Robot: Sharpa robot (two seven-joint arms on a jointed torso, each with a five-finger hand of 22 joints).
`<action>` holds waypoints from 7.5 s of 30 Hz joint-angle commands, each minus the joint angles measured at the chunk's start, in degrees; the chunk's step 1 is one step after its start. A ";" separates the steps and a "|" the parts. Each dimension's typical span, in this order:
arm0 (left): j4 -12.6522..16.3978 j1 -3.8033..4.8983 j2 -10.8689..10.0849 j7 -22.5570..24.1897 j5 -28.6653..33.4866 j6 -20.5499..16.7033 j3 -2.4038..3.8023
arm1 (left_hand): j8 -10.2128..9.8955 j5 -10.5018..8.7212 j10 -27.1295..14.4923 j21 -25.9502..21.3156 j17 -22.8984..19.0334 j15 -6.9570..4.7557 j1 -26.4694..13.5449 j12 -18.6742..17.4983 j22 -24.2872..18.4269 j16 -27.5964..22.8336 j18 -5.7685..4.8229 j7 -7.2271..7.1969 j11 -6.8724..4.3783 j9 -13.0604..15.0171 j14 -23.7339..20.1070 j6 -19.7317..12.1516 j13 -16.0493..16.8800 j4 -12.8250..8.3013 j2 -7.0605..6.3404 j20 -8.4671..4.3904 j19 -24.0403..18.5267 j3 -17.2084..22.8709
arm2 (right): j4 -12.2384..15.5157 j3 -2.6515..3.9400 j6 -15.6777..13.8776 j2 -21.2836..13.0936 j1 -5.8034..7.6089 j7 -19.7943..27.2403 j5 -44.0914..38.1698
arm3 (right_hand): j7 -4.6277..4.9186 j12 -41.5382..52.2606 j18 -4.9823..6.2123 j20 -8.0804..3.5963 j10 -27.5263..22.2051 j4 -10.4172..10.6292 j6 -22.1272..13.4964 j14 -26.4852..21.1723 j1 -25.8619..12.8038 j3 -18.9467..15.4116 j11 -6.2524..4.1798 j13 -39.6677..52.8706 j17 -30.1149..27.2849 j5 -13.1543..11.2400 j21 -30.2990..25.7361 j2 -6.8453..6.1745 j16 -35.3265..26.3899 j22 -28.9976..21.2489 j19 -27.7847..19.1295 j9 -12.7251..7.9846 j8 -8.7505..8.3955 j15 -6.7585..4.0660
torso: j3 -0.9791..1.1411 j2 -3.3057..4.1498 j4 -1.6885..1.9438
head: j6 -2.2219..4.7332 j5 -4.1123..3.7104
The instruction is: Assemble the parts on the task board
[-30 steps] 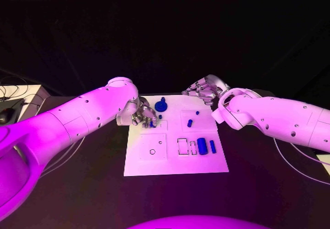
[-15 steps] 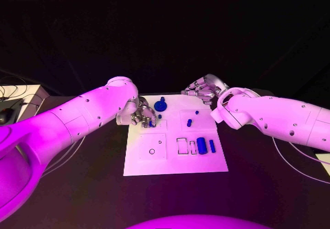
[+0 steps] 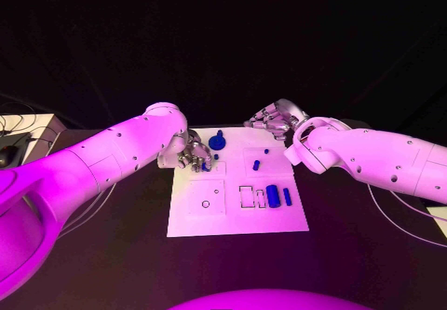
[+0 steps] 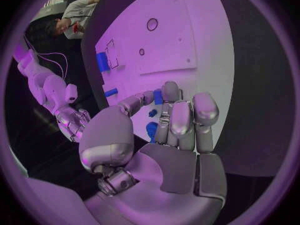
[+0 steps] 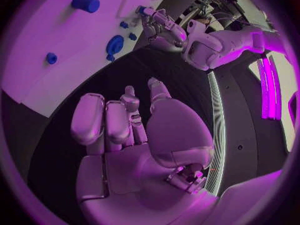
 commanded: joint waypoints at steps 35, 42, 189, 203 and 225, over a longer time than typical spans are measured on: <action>-0.04 -0.16 0.66 0.32 -1.88 -1.78 -0.44 | -0.50 5.49 1.09 -0.10 -0.05 -0.08 2.46 -0.28 -0.08 0.00 -0.26 -1.18 -1.56 0.07 0.22 1.71 0.16 -4.82 2.37 0.05 0.05 4.24 | 0.29 0.02 0.65 -0.12 0.04 0.52 -0.65 | -0.01 0.03 0.17 -0.31 0.39 -0.58 0.30 -0.01 -0.40 0.01 -0.06 0.13 -0.03 0.48 0.11 0.24 -0.16 8.24 2.50 -0.06 -0.37 -0.21 | 0.04 0.00 -0.01 | -0.36 -0.22; -0.44 -0.28 0.97 0.44 -1.77 -1.60 -0.68 | -0.53 5.49 1.11 -0.11 -0.06 -0.07 2.51 -0.28 -0.08 -0.01 -0.27 -1.18 -1.56 0.08 0.22 1.71 0.19 -4.81 2.38 0.05 0.05 4.15 | 0.29 0.02 0.66 -0.10 0.04 0.52 -0.65 | 0.00 0.02 0.17 -0.31 0.40 -0.64 0.29 -0.01 -0.40 0.01 -0.06 0.13 -0.04 0.59 0.10 0.23 -0.16 8.24 2.49 -0.07 -0.38 -0.21 | 0.02 0.08 -0.07 | -0.44 -0.32; 12.14 -0.95 -8.81 -4.07 2.48 -10.12 5.55 | -4.64 -26.53 -0.93 -7.17 -3.98 1.69 14.85 -0.96 -4.02 -4.99 1.36 0.61 0.54 -11.71 -1.35 -0.16 -0.80 16.57 6.50 2.55 -2.70 -51.60 | -1.02 0.02 0.20 -0.31 -0.08 1.19 -0.68 | 0.06 -0.30 0.22 -0.30 0.09 -1.14 0.18 -0.06 -0.39 0.11 -0.02 -0.03 -0.24 1.20 -0.27 0.38 -0.34 8.16 2.44 -0.21 -0.44 -0.19 | -0.09 -0.25 0.16 | 0.46 0.26; 9.75 0.30 -10.56 -2.61 2.14 -16.60 7.61 | 4.22 -26.25 -2.27 -9.31 -8.22 2.35 15.66 0.03 -5.54 -4.93 3.23 1.97 1.50 -24.47 -2.32 -6.03 -5.36 21.38 -1.38 4.28 -2.96 -35.32 | -1.58 0.02 -0.46 -0.55 -0.09 1.51 -0.32 | 0.18 -0.72 0.27 -0.24 -0.38 -1.21 -0.09 -0.12 -0.32 0.15 0.06 -0.33 -0.47 1.31 -0.67 0.41 -0.58 8.07 2.33 -0.25 -0.48 -0.13 | -0.25 -0.03 0.16 | 1.32 0.91; -3.01 0.81 -4.26 5.47 -0.37 -17.30 5.99 | 33.42 -26.16 -3.63 -6.06 -6.35 0.98 8.62 4.89 -3.05 -2.52 1.99 -0.79 -0.30 -14.25 -1.29 -16.73 -2.75 21.38 -6.31 2.69 -1.38 -12.93 | -0.35 0.06 -0.73 -0.38 0.05 1.54 -0.52 | 0.13 -0.59 0.28 -0.25 -0.20 -1.24 -0.01 -0.13 -0.37 0.12 0.02 -0.37 -0.66 1.58 -0.75 0.44 -0.81 8.07 2.34 -0.22 -0.38 -0.16 | -0.81 2.17 -0.58 | 3.37 1.37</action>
